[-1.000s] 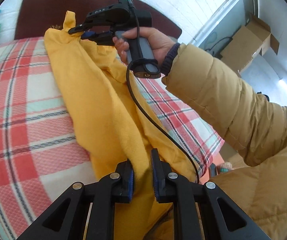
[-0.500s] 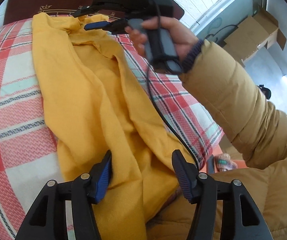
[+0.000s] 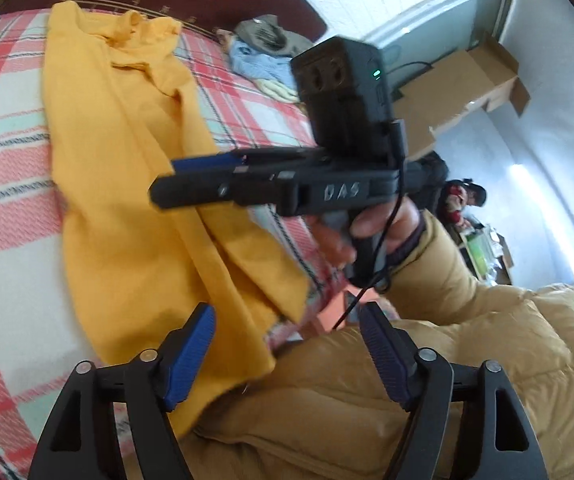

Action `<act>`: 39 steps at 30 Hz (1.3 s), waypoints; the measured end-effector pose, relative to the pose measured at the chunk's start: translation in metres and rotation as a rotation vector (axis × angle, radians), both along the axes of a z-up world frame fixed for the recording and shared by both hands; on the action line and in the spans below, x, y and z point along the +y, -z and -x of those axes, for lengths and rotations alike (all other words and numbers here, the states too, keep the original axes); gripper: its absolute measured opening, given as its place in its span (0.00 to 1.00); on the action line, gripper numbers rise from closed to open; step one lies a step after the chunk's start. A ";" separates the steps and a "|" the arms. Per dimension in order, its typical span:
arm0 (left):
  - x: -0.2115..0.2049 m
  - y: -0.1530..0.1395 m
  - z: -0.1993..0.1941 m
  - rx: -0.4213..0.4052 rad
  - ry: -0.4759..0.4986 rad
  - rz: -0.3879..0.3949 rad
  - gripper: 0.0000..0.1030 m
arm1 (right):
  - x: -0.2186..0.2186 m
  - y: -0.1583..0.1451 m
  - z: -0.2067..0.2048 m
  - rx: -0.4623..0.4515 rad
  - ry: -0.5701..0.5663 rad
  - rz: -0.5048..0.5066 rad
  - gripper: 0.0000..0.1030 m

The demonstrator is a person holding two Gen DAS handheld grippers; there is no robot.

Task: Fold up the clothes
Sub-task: 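Fold the sleeve over the T-shirt body with the right tool and release, then grasp the yellow T-shirt hem with both tools and lift it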

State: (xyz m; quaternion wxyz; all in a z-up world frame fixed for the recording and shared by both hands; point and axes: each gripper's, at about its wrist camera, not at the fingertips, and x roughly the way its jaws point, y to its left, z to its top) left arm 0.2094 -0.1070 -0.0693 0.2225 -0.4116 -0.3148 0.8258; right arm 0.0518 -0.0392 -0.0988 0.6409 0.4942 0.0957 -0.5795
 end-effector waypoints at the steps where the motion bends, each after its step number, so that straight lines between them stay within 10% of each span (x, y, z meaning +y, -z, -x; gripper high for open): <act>1: -0.001 -0.003 -0.002 0.006 -0.009 0.002 0.75 | 0.004 0.003 -0.006 -0.005 -0.004 0.003 0.59; 5: -0.016 -0.015 -0.015 0.043 -0.082 0.010 0.75 | 0.016 0.005 -0.028 0.066 -0.005 0.012 0.57; 8: -0.030 -0.014 -0.028 0.029 -0.184 0.065 0.79 | 0.023 0.003 -0.037 0.124 0.004 0.030 0.23; 14: -0.043 0.012 -0.032 -0.084 -0.285 0.105 0.79 | 0.035 0.005 -0.043 0.046 0.009 0.074 0.21; 19: -0.032 0.030 -0.018 -0.121 -0.255 0.110 0.79 | 0.054 0.000 -0.044 0.069 0.043 0.059 0.34; 22: -0.030 0.033 -0.016 -0.118 -0.255 0.106 0.79 | 0.087 -0.019 -0.035 0.078 0.123 0.152 0.64; 31: -0.025 0.038 -0.008 -0.115 -0.222 0.081 0.82 | 0.130 0.011 -0.015 0.067 0.293 0.073 0.64; 36: -0.022 0.039 -0.005 -0.113 -0.215 0.070 0.80 | 0.117 0.019 -0.028 0.034 0.242 0.064 0.17; 39: -0.020 0.035 -0.010 -0.112 -0.206 0.061 0.42 | 0.122 0.009 -0.038 0.005 0.230 0.101 0.10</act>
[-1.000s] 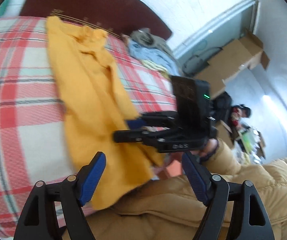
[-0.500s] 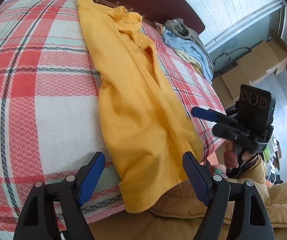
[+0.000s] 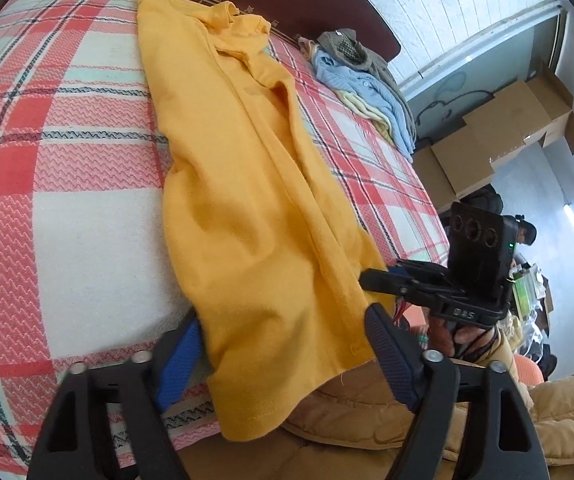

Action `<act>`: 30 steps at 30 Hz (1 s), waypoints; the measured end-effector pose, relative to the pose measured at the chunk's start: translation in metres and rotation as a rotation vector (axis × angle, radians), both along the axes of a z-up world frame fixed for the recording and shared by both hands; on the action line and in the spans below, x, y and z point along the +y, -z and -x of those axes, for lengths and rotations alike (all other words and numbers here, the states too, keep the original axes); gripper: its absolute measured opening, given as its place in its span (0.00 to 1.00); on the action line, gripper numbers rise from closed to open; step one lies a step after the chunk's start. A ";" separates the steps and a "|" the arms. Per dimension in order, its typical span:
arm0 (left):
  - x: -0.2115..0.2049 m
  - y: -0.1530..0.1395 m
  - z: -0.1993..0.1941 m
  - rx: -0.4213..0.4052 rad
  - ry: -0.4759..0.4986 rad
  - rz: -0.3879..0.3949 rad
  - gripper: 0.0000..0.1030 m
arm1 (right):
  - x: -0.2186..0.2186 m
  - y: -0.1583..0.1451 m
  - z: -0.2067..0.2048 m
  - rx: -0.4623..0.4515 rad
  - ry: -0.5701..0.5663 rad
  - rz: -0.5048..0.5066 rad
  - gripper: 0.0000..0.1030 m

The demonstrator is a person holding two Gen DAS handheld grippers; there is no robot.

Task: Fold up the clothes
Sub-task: 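Grasp the yellow T-shirt hem with both tools and lift it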

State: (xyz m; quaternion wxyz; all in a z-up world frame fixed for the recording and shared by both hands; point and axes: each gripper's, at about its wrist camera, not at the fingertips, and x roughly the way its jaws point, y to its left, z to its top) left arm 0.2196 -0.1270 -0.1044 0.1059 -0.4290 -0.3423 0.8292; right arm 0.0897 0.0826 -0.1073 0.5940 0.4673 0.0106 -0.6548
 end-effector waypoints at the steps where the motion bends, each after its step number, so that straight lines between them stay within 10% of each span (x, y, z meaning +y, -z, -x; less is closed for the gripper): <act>1: 0.001 -0.001 -0.002 0.001 0.003 -0.003 0.35 | 0.003 -0.005 -0.004 -0.001 -0.004 0.016 0.10; 5: 0.003 -0.007 -0.011 0.034 0.040 -0.054 0.36 | 0.015 -0.023 -0.021 0.001 -0.019 0.059 0.10; 7: 0.001 -0.004 -0.012 0.021 0.040 -0.043 0.55 | 0.010 -0.016 -0.023 0.013 -0.018 0.003 0.11; 12: -0.001 0.009 -0.011 -0.012 0.013 -0.069 0.76 | 0.014 0.002 -0.013 -0.035 0.037 -0.018 0.61; 20: 0.012 0.010 0.004 -0.008 0.059 -0.071 0.78 | 0.011 0.010 -0.005 -0.100 0.020 0.033 0.60; 23: 0.016 0.009 0.011 -0.011 0.072 -0.070 0.77 | 0.005 0.013 -0.004 -0.121 0.001 0.045 0.39; 30: 0.006 0.013 0.012 -0.023 0.044 -0.141 0.22 | 0.007 0.001 0.000 -0.160 -0.017 0.116 0.19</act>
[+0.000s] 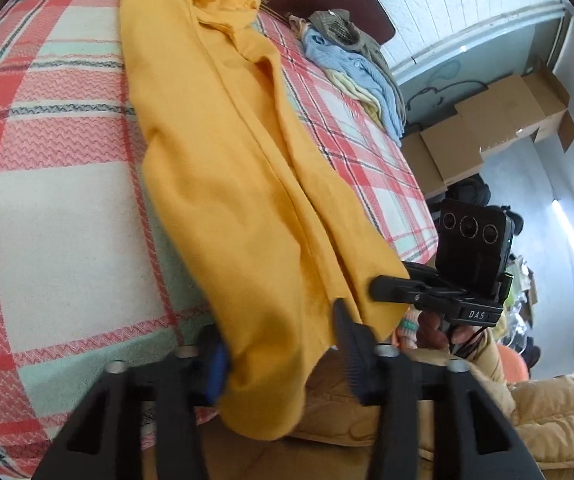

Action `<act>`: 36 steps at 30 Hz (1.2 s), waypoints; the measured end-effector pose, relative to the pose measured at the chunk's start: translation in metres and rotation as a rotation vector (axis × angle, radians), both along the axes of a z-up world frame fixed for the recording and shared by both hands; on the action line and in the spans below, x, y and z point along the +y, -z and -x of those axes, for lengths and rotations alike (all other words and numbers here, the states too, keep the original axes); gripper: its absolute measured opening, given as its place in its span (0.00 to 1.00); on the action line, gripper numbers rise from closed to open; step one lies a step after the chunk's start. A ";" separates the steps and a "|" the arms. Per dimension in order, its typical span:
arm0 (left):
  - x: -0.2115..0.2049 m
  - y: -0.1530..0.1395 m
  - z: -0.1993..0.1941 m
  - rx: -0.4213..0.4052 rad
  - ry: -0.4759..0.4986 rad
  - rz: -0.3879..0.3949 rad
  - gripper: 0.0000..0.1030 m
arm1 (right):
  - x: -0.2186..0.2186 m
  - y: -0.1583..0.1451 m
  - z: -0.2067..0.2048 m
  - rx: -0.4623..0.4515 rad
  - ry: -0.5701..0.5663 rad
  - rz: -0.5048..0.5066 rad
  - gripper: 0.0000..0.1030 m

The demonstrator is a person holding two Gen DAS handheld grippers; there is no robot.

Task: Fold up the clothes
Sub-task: 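Grasp the yellow T-shirt hem with both tools and lift it, then fold the hem up over the T-shirt body and release both tools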

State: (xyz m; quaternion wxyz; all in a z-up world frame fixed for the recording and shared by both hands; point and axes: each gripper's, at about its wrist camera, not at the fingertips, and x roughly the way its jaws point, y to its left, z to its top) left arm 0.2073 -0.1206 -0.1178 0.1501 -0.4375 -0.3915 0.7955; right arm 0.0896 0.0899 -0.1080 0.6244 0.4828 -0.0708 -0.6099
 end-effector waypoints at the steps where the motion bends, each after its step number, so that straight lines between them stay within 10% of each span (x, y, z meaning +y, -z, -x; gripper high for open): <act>1: -0.003 0.000 -0.001 0.013 -0.004 -0.038 0.22 | 0.001 -0.004 0.002 -0.006 0.004 0.018 0.19; 13: -0.042 -0.027 0.010 0.125 -0.077 -0.251 0.22 | -0.017 -0.041 0.043 -0.058 0.032 0.157 0.19; 31: -0.097 -0.028 0.068 0.077 -0.194 -0.258 0.38 | -0.062 -0.031 0.131 -0.235 0.141 0.107 0.21; 36: -0.111 -0.024 0.081 0.054 -0.221 -0.240 0.46 | -0.070 -0.025 0.143 -0.258 0.167 0.088 0.42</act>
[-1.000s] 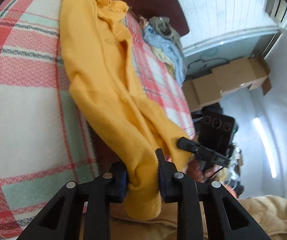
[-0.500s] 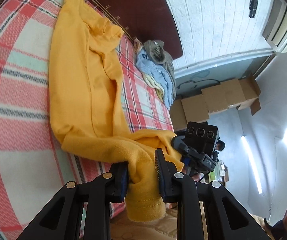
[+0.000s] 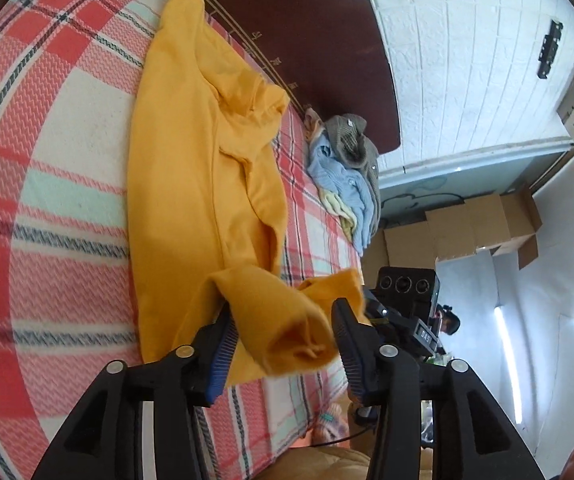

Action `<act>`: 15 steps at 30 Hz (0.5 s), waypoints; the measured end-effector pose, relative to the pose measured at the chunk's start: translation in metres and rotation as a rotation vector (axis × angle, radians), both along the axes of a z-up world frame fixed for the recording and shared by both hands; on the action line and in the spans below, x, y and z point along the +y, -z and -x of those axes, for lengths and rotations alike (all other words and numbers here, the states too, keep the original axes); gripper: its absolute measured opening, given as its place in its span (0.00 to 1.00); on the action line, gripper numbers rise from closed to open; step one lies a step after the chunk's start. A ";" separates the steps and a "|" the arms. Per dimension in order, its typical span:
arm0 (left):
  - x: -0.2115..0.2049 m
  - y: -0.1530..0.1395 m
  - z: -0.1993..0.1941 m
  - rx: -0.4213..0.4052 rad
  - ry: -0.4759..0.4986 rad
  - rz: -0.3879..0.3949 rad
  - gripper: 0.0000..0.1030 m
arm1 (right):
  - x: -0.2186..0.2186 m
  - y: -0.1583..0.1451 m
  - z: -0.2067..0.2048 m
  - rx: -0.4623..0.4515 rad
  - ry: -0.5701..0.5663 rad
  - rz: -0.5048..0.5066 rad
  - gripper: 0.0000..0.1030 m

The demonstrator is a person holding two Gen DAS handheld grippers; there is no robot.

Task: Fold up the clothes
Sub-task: 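Fold the hem up over the T-shirt body and release both tools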

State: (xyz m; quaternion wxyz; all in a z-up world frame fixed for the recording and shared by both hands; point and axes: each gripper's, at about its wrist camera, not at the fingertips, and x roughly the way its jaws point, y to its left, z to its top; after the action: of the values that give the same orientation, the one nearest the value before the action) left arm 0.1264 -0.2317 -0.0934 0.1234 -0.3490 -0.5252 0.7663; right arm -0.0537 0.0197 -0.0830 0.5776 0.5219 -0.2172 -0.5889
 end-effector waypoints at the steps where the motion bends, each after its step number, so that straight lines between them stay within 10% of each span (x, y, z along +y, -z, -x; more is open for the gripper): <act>1: -0.002 0.000 0.002 -0.003 -0.005 0.007 0.48 | -0.001 0.001 0.002 -0.002 0.005 -0.004 0.44; 15: -0.013 -0.006 0.018 -0.036 -0.030 0.182 0.55 | -0.011 0.000 0.029 -0.003 0.057 -0.019 0.53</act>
State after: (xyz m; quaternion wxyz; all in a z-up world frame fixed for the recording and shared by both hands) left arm 0.1085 -0.2444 -0.0876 0.0701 -0.3646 -0.4605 0.8063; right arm -0.0829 0.0087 -0.0835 0.5555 0.5219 -0.2274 -0.6061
